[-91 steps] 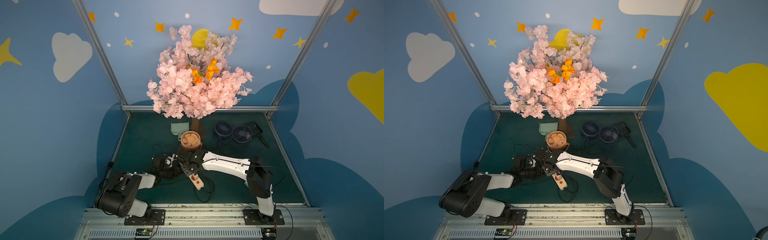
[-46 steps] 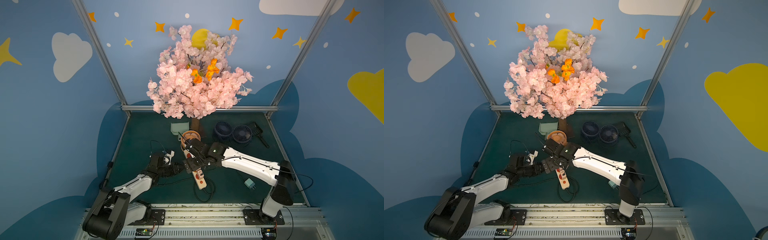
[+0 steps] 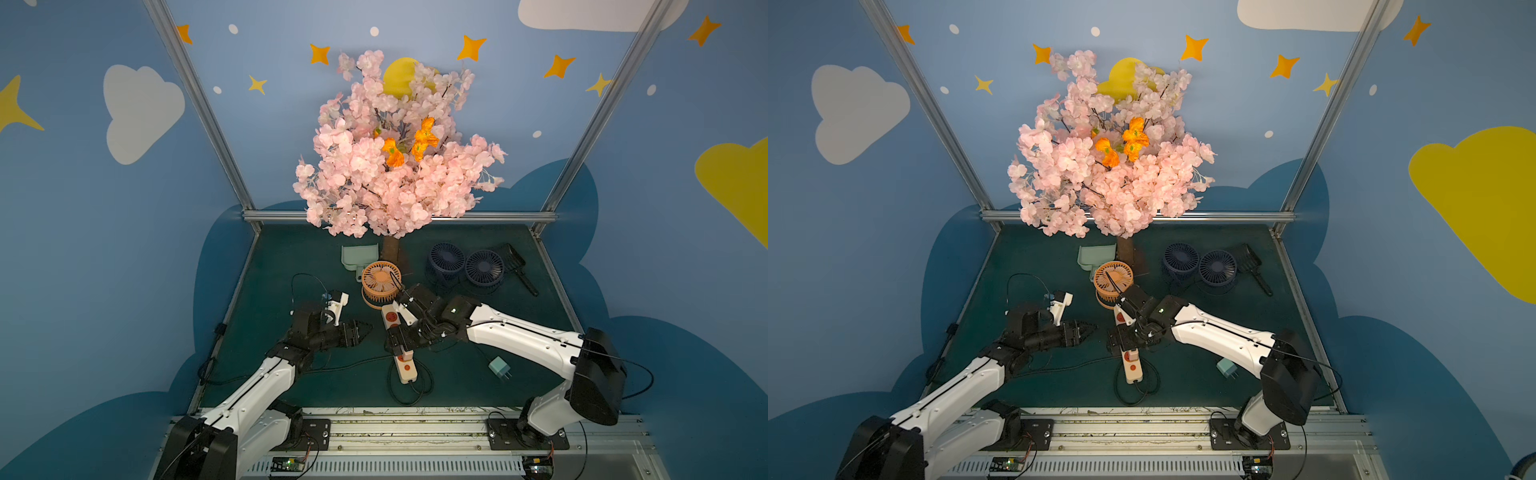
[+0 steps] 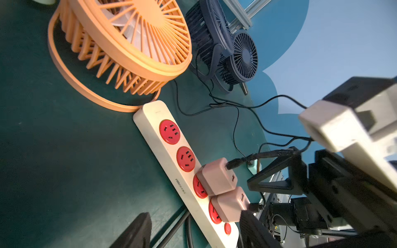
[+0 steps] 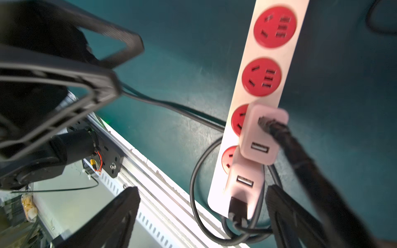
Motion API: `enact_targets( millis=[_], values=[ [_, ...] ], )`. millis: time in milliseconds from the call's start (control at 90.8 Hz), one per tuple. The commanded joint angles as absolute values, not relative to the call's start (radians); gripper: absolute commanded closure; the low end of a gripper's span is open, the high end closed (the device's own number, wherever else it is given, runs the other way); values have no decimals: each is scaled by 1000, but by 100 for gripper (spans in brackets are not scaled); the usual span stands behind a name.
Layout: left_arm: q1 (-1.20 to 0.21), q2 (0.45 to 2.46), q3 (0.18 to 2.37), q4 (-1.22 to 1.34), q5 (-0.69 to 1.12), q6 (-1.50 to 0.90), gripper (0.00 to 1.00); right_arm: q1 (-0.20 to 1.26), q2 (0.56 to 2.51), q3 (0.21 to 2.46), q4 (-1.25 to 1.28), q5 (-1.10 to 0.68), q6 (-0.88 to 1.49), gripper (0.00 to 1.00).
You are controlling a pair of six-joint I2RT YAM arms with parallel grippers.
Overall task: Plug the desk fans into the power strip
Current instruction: Insert the plug into the socket, then pick up the plug from the center of the board.
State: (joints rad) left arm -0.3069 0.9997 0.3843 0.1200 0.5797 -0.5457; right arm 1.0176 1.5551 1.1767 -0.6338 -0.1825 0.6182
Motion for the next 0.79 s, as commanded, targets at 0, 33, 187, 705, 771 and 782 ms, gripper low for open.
enact_targets(
  millis=[0, 33, 187, 705, 771, 782],
  values=[
    [-323, 985, 408, 106, 606, -499, 29, 1025, 1461, 1139, -618, -198, 650, 3],
    [-328, 985, 407, 106, 605, -495, 28, 1024, 1438, 1133, -614, -203, 640, 3],
    [-337, 963, 403, 100, 581, -472, 26, 1022, 1315, 1121, -619, -252, 601, 3],
    [-337, 886, 399, 55, 545, -407, 24, 508, 917, 872, -900, 83, 715, 7],
    [-338, 876, 391, 58, 545, -405, 24, 424, 921, 820, -901, 66, 693, 6],
    [-339, 874, 390, 58, 545, -404, 24, 415, 923, 816, -901, 66, 690, 5]
  ],
)
